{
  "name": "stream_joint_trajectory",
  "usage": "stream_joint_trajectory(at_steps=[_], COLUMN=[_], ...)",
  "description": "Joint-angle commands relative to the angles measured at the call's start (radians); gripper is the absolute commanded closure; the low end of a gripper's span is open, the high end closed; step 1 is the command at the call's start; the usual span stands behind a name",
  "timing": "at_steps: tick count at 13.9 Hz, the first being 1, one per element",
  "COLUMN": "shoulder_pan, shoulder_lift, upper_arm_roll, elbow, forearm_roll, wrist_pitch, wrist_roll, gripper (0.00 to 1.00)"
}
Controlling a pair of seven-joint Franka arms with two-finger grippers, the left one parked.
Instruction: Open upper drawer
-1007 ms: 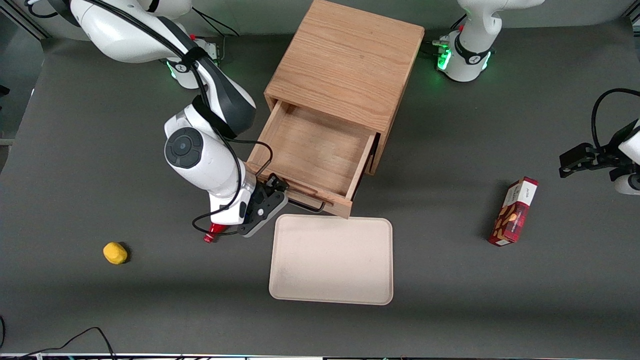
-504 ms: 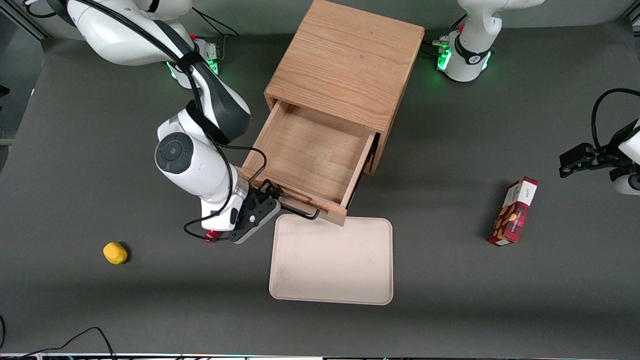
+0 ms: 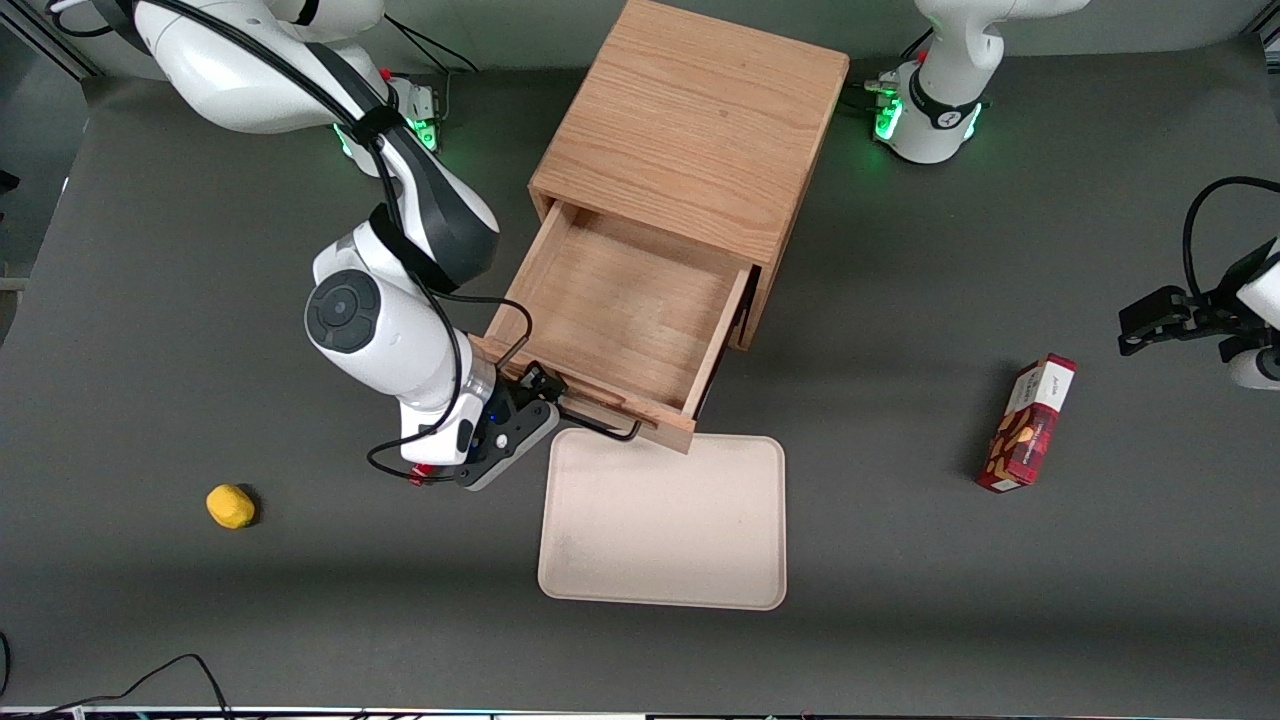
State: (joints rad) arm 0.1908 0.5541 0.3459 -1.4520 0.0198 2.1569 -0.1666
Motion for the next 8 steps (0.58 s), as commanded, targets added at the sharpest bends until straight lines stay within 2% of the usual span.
stream_joint_trajectory(at_steps=[1,4,8], shoulder_pan=[0.007,0.012,0.019], shoulder_lift=[-0.011,-0.017,-0.014], upper_arm_roll=[-0.013,-0.012,-0.015], elbow=[0.044,0.055,0.045], forearm_roll=[0.058,0.078,0.066], wrist_pitch=[0.029,0.024,0.026], wrist_roll=[0.021,0.021,0.004], gripper=[0.0,0.0,0.0])
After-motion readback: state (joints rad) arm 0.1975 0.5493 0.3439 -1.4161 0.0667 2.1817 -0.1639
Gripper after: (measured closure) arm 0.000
